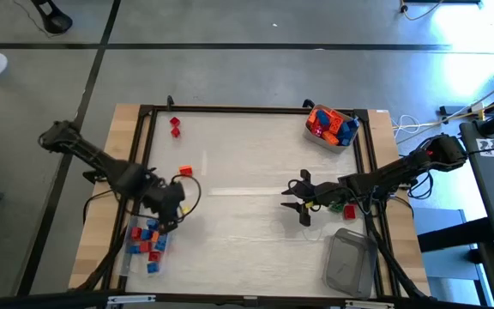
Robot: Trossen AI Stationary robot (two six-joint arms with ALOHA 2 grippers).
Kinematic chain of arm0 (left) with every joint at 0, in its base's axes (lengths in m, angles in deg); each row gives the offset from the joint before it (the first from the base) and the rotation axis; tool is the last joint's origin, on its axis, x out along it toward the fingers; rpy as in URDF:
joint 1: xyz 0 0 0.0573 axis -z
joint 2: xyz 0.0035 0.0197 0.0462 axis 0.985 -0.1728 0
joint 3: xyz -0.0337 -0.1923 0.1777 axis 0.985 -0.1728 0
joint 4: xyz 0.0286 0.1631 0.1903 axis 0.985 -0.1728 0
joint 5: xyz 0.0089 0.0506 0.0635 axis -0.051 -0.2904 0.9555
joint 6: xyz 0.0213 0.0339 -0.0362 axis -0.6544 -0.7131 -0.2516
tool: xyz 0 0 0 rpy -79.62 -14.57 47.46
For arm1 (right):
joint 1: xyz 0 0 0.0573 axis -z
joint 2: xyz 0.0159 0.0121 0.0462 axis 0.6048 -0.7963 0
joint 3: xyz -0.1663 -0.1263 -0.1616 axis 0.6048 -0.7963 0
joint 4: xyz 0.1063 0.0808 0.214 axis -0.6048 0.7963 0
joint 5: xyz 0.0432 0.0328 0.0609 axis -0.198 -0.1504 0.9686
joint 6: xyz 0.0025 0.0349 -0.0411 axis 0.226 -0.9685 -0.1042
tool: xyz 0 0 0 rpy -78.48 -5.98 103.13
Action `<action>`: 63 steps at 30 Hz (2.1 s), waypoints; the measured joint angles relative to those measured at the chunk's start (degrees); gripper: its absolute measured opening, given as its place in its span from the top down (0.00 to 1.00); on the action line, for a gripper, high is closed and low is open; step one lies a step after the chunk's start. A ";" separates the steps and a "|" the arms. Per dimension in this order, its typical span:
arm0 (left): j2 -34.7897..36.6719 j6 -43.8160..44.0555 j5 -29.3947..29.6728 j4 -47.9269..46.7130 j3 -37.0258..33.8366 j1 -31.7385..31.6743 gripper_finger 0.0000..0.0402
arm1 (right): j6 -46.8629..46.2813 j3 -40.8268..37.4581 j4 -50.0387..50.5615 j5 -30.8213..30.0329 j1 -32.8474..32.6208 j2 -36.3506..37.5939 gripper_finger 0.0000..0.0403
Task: Sort blocks by size
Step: Put the blue game piece into the transparent bin, then put the red game piece into the transparent bin
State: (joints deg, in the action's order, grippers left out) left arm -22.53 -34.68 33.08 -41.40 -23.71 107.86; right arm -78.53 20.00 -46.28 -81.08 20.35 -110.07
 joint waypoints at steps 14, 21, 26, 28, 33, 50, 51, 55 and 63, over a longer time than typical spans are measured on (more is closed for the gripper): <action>0.00 35.04 1.49 -0.88 -0.02 23.77 0.66 | -0.04 0.00 -0.09 0.00 -0.02 0.00 0.56; -1.03 42.61 5.35 -1.40 -0.02 29.42 0.65 | -0.35 0.00 -0.09 0.00 0.00 0.00 0.56; -2.86 42.77 7.51 -1.66 -0.02 30.32 0.65 | -0.39 0.00 -0.09 0.00 0.00 0.00 0.56; -3.51 43.10 7.64 -2.11 -0.02 30.32 0.64 | -0.42 0.00 -0.09 0.00 -0.02 0.00 0.56; -4.17 45.57 7.77 -4.09 -0.02 30.32 0.57 | -0.44 0.00 -0.07 0.00 -0.01 0.00 0.56; -4.15 38.43 11.63 -4.42 -0.02 26.06 0.47 | -0.44 0.00 -0.07 0.01 -0.01 0.00 0.56; -4.15 37.10 12.25 -4.42 -0.02 25.09 0.47 | -0.44 0.00 -0.08 0.00 -0.02 0.00 0.56; -4.13 30.75 14.60 -4.39 -0.02 19.96 0.47 | -0.44 0.00 -0.07 0.00 -0.01 0.00 0.56; -4.11 15.59 20.62 -4.39 -0.02 6.02 0.47 | -0.42 0.00 -0.07 0.00 0.00 0.00 0.56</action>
State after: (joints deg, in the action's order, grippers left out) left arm -26.64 -19.09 53.70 -45.80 -23.73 113.88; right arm -78.94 20.00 -46.35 -81.08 20.35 -110.07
